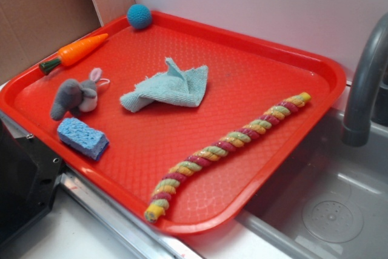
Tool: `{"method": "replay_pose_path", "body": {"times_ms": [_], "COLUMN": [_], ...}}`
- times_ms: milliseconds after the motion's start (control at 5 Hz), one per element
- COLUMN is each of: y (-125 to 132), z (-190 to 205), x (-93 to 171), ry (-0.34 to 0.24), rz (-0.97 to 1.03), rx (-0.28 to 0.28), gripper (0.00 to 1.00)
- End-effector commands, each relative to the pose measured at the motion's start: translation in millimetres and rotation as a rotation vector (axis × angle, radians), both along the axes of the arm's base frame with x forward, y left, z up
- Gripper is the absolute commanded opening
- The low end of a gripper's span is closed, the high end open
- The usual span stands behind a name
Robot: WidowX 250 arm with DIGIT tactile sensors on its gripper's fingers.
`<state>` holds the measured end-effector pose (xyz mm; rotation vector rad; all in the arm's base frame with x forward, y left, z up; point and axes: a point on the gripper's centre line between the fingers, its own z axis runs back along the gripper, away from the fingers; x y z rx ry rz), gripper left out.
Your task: Grab the multicolored rope.
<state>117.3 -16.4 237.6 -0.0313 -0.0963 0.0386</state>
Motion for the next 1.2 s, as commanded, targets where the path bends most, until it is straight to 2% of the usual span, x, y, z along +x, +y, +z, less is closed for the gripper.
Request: {"method": "replay_pose_path", "body": {"times_ms": [0,200,400,600,800,1000], "y": [0,-5,-20,-53,-80,-111], "z": [0,-14,-30,-59,-81,-115], "x": [0,6,16,30,38,48], "ry": [0.0,-0.043,-0.082,-0.099,-0.074,-0.081], "rz": [0.0,0.028,0.085,0.043,0.022,0.025], "rx": [0.0,-0.06,-0.096,-0.152,-0.116,-0.055], "gripper": [1.0,1.0,1.0,1.0,1.0,1.0]}}
